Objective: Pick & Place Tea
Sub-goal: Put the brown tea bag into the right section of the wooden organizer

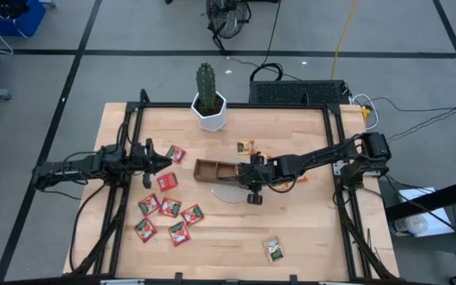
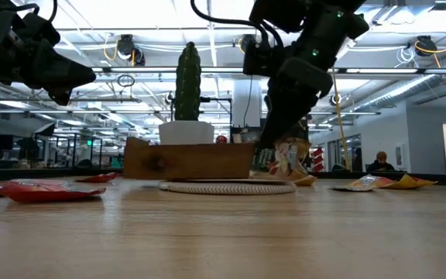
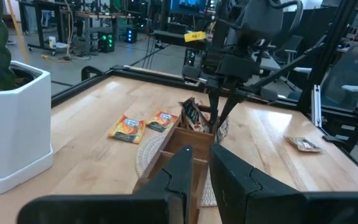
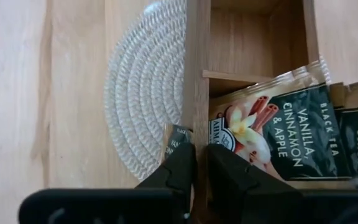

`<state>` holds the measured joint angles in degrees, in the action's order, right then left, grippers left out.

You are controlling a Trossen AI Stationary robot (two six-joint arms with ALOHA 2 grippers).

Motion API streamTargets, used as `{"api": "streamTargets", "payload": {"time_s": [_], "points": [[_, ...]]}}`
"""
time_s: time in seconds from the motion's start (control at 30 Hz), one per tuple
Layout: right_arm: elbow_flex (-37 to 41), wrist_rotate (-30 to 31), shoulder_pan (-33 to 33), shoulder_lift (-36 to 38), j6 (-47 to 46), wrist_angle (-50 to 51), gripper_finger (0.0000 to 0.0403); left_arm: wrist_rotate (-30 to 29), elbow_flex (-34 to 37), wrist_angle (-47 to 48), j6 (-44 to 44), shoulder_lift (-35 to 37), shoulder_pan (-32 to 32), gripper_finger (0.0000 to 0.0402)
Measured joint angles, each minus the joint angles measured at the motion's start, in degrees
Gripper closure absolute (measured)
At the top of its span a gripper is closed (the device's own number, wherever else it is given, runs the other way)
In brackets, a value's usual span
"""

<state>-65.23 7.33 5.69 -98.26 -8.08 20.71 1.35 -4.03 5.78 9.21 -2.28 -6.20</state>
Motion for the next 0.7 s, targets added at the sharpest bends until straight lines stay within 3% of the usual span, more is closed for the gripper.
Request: {"api": "streamTargets", "payload": {"time_s": [0.7], "points": [[0.0, 0.0, 0.0, 0.5, -0.4, -2.9, 0.0374, 0.0, 0.0, 0.0, 0.0, 0.0, 0.0, 0.0344]]}}
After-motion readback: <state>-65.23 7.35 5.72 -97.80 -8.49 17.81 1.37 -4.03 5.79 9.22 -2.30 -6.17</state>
